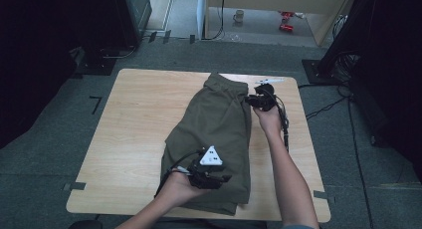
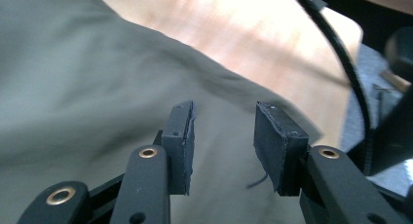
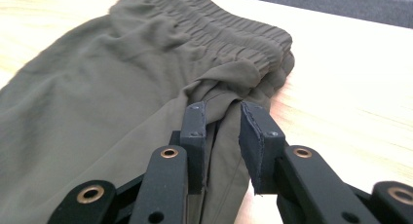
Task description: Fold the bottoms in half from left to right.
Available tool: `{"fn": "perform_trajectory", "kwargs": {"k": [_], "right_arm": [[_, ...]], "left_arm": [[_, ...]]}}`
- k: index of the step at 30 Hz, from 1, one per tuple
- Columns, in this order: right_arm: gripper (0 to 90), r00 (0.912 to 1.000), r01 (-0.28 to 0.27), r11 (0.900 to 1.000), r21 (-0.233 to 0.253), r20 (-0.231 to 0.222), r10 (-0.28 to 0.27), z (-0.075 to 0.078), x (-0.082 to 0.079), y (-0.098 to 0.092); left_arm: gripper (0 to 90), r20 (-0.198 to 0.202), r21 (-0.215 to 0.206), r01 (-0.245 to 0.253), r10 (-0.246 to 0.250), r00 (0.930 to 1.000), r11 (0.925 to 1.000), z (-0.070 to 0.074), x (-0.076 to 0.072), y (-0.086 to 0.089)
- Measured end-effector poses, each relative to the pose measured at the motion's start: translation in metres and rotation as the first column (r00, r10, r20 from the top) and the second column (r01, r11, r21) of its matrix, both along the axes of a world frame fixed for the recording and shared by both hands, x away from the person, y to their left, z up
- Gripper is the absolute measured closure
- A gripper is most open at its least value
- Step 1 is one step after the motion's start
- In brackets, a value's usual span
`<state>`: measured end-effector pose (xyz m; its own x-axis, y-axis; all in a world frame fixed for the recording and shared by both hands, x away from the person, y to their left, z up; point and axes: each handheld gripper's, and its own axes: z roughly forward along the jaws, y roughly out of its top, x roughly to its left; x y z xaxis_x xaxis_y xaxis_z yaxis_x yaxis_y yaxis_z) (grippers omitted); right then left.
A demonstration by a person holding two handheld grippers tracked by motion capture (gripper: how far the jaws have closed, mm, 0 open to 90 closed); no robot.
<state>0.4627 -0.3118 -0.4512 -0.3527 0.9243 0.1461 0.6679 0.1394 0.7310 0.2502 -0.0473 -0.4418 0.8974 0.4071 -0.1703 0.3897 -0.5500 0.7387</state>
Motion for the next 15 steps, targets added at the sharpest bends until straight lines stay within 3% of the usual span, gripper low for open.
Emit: {"fn": "perform_trajectory", "kwargs": {"k": [4, 8, 10, 13, 15], "right_arm": [[70.6, 0.9992, -0.014, 1.0, 0.007, 0.037, 0.014, 0.007, -0.015, -0.001], [68.0, 0.9974, -0.042, 0.999, -0.016, 0.058, 0.043, 0.008, -0.028, 0.002], [65.0, 0.9959, -0.057, 0.998, -0.018, 0.07, 0.058, 0.007, -0.035, 0.003], [57.0, 0.9961, -0.064, 0.998, -0.02, 0.061, 0.065, 0.004, -0.042, 0.004], [52.4, 0.9958, -0.073, 0.997, -0.019, 0.055, 0.074, 0.001, -0.046, 0.005]], "left_arm": [[59.0, 0.032, -0.019, -0.035, 0.036, 0.9988, 0.9992, 0.002, 0.022, 0.018], [58.6, 0.057, -0.009, -0.071, 0.071, 0.9958, 0.9975, 0.001, 0.044, 0.036], [57.9, 0.046, -0.011, -0.102, 0.102, 0.9937, 0.9947, 0.001, 0.055, 0.047], [53.8, 0.035, -0.055, -0.136, 0.138, 0.9898, 0.9891, 0.001, 0.072, 0.062], [51.6, 0.069, -0.065, -0.141, 0.146, 0.987, 0.9879, 0.002, 0.082, 0.071]]}}
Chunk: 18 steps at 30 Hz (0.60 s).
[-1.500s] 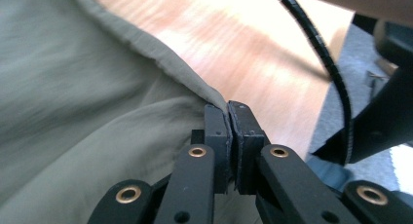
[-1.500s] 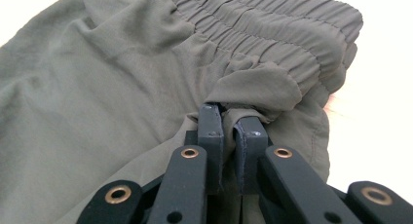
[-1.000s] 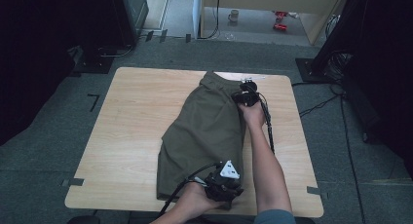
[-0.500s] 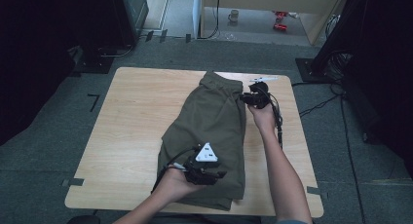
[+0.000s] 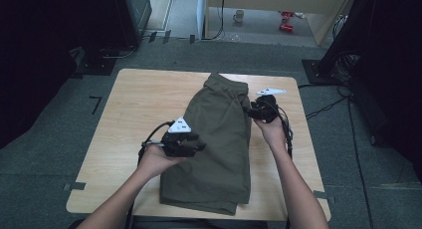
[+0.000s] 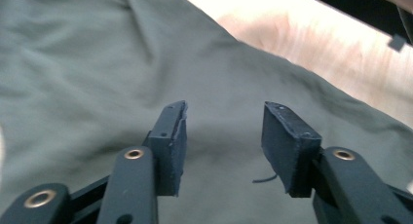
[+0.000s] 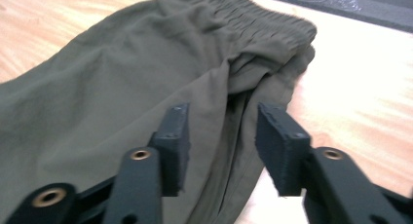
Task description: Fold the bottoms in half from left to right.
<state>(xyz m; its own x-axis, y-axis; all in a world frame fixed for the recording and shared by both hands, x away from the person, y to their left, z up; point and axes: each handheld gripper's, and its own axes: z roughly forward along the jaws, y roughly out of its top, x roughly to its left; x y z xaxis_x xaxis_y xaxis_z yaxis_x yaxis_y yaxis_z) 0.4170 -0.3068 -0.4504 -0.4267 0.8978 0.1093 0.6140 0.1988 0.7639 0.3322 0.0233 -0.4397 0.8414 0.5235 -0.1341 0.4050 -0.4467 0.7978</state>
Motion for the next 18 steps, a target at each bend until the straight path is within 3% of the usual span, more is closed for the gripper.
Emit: {"fn": "perform_trajectory", "kwargs": {"k": [5, 8, 11, 15, 18], "right_arm": [[51.0, 0.9996, -0.026, 1.0, 0.002, 0.013, 0.026, -0.006, -0.011, 0.004], [51.1, 0.9992, -0.035, 0.999, 0.012, 0.02, 0.035, -0.01, -0.015, 0.007], [49.3, 0.999, -0.044, 0.999, 0.002, 0.013, 0.044, -0.016, -0.018, 0.009], [46.5, 0.9989, -0.045, 0.999, 0.011, 0.01, 0.045, -0.024, -0.019, 0.01], [41.5, 0.9993, -0.037, 0.999, 0.021, -0.009, 0.037, -0.029, -0.019, 0.012]], "left_arm": [[50.7, 0.063, 0.018, -0.017, 0.016, 0.9979, 0.9997, 0.0, 0.025, 0.014], [50.6, 0.055, 0.003, -0.035, 0.034, 0.9979, 0.9994, -0.001, 0.039, 0.018], [50.4, 0.041, 0.032, -0.045, 0.043, 0.9982, 0.9985, -0.006, 0.051, 0.019], [49.9, 0.046, 0.041, -0.057, 0.055, 0.9974, 0.9975, -0.017, 0.064, 0.017], [50.1, 0.028, 0.042, -0.081, 0.079, 0.9965, 0.9958, -0.027, 0.075, 0.017]]}}
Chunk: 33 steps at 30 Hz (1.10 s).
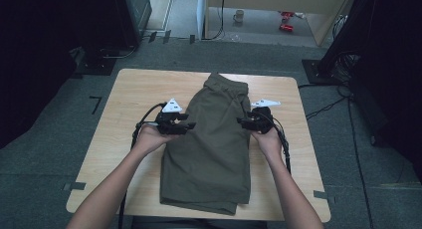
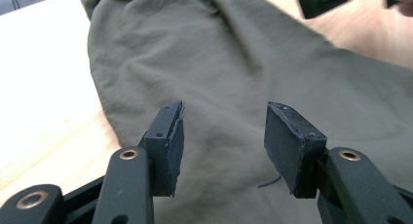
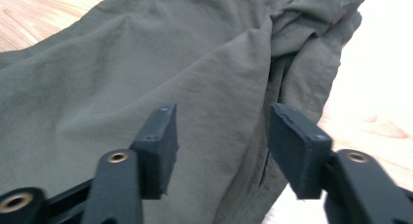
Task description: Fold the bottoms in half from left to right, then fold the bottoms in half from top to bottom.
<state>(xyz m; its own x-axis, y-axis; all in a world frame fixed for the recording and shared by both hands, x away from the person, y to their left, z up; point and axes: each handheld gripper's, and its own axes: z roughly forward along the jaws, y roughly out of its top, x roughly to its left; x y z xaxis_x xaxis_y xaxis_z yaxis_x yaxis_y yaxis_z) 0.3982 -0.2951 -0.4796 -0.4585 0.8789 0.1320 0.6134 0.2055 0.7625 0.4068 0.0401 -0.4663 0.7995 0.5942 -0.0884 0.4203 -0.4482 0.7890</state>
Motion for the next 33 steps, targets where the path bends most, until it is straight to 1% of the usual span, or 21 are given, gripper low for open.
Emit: {"fn": "perform_trajectory", "kwargs": {"k": [2, 4, 5, 6, 7, 10, 11, 13, 15, 16, 17, 19, 20, 23, 24, 26, 28, 30, 32, 33], "right_arm": [[41.3, 1.0, 0.005, 1.0, 0.004, -0.008, -0.005, -0.003, -0.001, 0.0], [41.3, 0.9999, 0.002, 1.0, 0.008, -0.016, -0.002, -0.006, -0.001, 0.0], [41.3, 0.9998, 0.002, 1.0, 0.013, -0.019, -0.002, -0.008, -0.001, 0.0], [41.4, 0.9997, 0.001, 1.0, 0.017, -0.025, -0.001, -0.009, 0.0, 0.0], [41.5, 0.9996, 0.001, 1.0, 0.022, -0.03, 0.0, -0.011, 0.0, 0.001], [42.0, 0.9996, 0.0, 1.0, 0.02, -0.03, 0.001, -0.017, 0.0, 0.005], [42.0, 0.9994, -0.001, 1.0, 0.012, -0.033, 0.001, -0.02, 0.0, 0.006], [42.0, 0.999, -0.007, 1.0, 0.001, -0.043, 0.007, -0.025, 0.0, 0.009], [41.8, 0.9989, -0.009, 1.0, -0.01, -0.047, 0.008, -0.029, 0.0, 0.01], [41.9, 0.9988, -0.01, 1.0, -0.013, -0.049, 0.009, -0.031, 0.0, 0.01], [41.8, 0.9988, -0.009, 1.0, -0.017, -0.047, 0.008, -0.033, 0.0, 0.011], [41.7, 0.9987, -0.009, 1.0, -0.026, -0.05, 0.008, -0.036, 0.002, 0.012], [41.7, 0.9993, -0.007, 1.0, -0.023, -0.036, 0.006, -0.037, 0.002, 0.013], [41.3, 0.9998, -0.004, 1.0, -0.028, -0.019, 0.004, -0.039, 0.0, 0.015], [41.3, 0.9999, -0.01, 0.999, -0.041, -0.008, 0.009, -0.039, 0.0, 0.016], [41.6, 0.9996, -0.02, 0.996, -0.082, 0.017, 0.021, -0.041, -0.002, 0.02], [42.1, 0.9994, -0.023, 0.997, -0.078, 0.025, 0.025, -0.041, -0.003, 0.022], [44.2, 0.999, -0.025, 0.997, -0.078, 0.035, 0.028, -0.042, -0.004, 0.024], [47.7, 0.9987, -0.034, 0.997, -0.075, 0.035, 0.037, -0.042, -0.004, 0.025], [48.0, 0.9987, -0.034, 0.997, -0.074, 0.034, 0.037, -0.042, -0.004, 0.026]], "left_arm": [[50.6, -0.025, -0.004, -0.013, 0.013, 0.9996, 0.9999, -0.005, 0.005, 0.0], [50.6, -0.037, 0.006, -0.015, 0.015, 0.9992, 0.9999, -0.011, 0.009, -0.001], [50.5, -0.054, 0.005, -0.018, 0.018, 0.9984, 0.9998, -0.014, 0.011, -0.001], [50.5, -0.087, 0.0, -0.022, 0.022, 0.9959, 0.9998, -0.018, 0.013, -0.002], [50.5, -0.099, 0.003, -0.024, 0.025, 0.9948, 0.9997, -0.02, 0.014, -0.002], [51.0, -0.104, 0.025, -0.029, 0.032, 0.994, 0.9993, -0.028, 0.016, -0.002], [51.1, -0.114, 0.023, -0.032, 0.034, 0.9929, 0.9992, -0.03, 0.016, -0.002], [51.0, -0.122, 0.034, -0.038, 0.042, 0.9916, 0.9987, -0.034, 0.016, 0.0], [50.9, -0.127, 0.033, -0.045, 0.048, 0.9907, 0.9984, -0.037, 0.015, 0.003], [50.9, -0.135, 0.039, -0.049, 0.054, 0.9894, 0.998, -0.039, 0.015, 0.004], [50.7, -0.136, 0.039, -0.053, 0.058, 0.989, 0.9978, -0.041, 0.014, 0.004], [50.6, -0.124, 0.036, -0.053, 0.057, 0.9907, 0.998, -0.044, 0.012, 0.005], [50.7, -0.119, 0.035, -0.055, 0.058, 0.9912, 0.9979, -0.044, 0.012, 0.006], [51.0, -0.101, 0.023, -0.058, 0.06, 0.9931, 0.9981, -0.046, 0.008, 0.006], [51.1, -0.098, 0.025, -0.055, 0.057, 0.9935, 0.9982, -0.046, 0.007, 0.006], [51.6, -0.098, 0.036, -0.055, 0.058, 0.9935, 0.9978, -0.045, 0.003, 0.007], [52.7, -0.091, 0.044, -0.055, 0.059, 0.9941, 0.9975, -0.045, -0.003, 0.006], [53.5, -0.084, 0.042, -0.058, 0.061, 0.9946, 0.9974, -0.046, -0.009, 0.007], [53.7, -0.082, 0.035, -0.061, 0.063, 0.9946, 0.9975, -0.047, -0.016, 0.008], [53.8, -0.079, 0.032, -0.064, 0.066, 0.9947, 0.9974, -0.047, -0.02, 0.008]]}}
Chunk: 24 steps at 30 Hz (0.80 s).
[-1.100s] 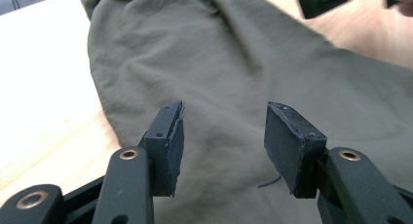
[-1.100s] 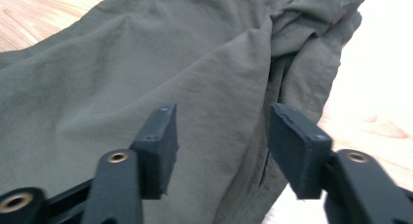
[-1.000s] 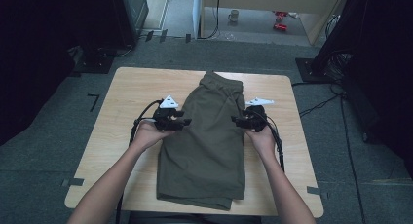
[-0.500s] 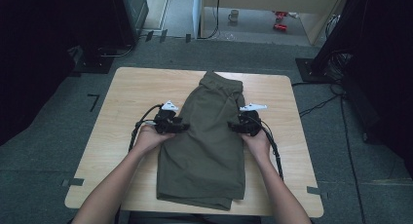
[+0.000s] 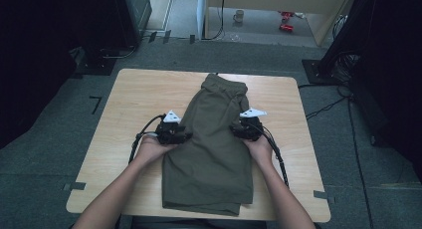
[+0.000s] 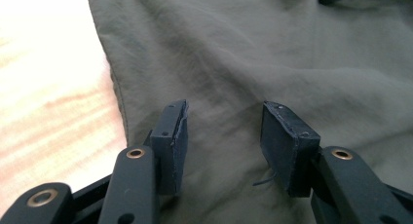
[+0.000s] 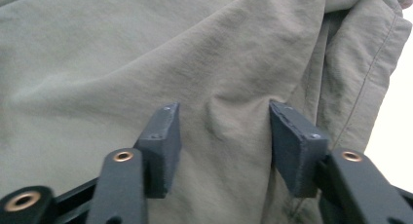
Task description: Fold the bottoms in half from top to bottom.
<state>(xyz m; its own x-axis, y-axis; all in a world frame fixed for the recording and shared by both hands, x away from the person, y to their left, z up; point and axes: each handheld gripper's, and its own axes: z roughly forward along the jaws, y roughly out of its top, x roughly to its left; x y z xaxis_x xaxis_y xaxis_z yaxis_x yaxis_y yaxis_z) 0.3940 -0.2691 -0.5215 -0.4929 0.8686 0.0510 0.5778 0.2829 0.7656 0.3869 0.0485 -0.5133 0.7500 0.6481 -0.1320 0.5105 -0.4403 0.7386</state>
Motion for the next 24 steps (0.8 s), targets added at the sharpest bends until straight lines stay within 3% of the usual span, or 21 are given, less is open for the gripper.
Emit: {"fn": "perform_trajectory", "kwargs": {"k": [3, 9, 14, 24], "right_arm": [[48.1, 0.9999, -0.01, 1.0, -0.001, 0.003, 0.01, 0.0, -0.002, 0.002], [48.6, 0.9997, -0.023, 1.0, -0.002, 0.003, 0.023, 0.0, -0.013, 0.005], [49.1, 0.9995, -0.031, 1.0, 0.0, 0.005, 0.031, 0.0, -0.027, 0.006], [49.2, 0.9988, -0.048, 0.999, 0.0, 0.004, 0.048, 0.0, -0.052, 0.012]], "left_arm": [[54.5, 0.016, 0.005, 0.001, -0.001, 0.9999, 1.0, -0.001, -0.011, 0.002], [54.5, 0.011, 0.012, -0.002, 0.002, 0.9999, 0.9999, 0.0, -0.028, 0.004], [54.5, -0.026, -0.042, -0.017, 0.016, 0.9995, 0.999, -0.001, -0.044, 0.012], [54.0, -0.033, -0.022, -0.007, 0.007, 0.9994, 0.9997, 0.001, -0.074, 0.017]]}}
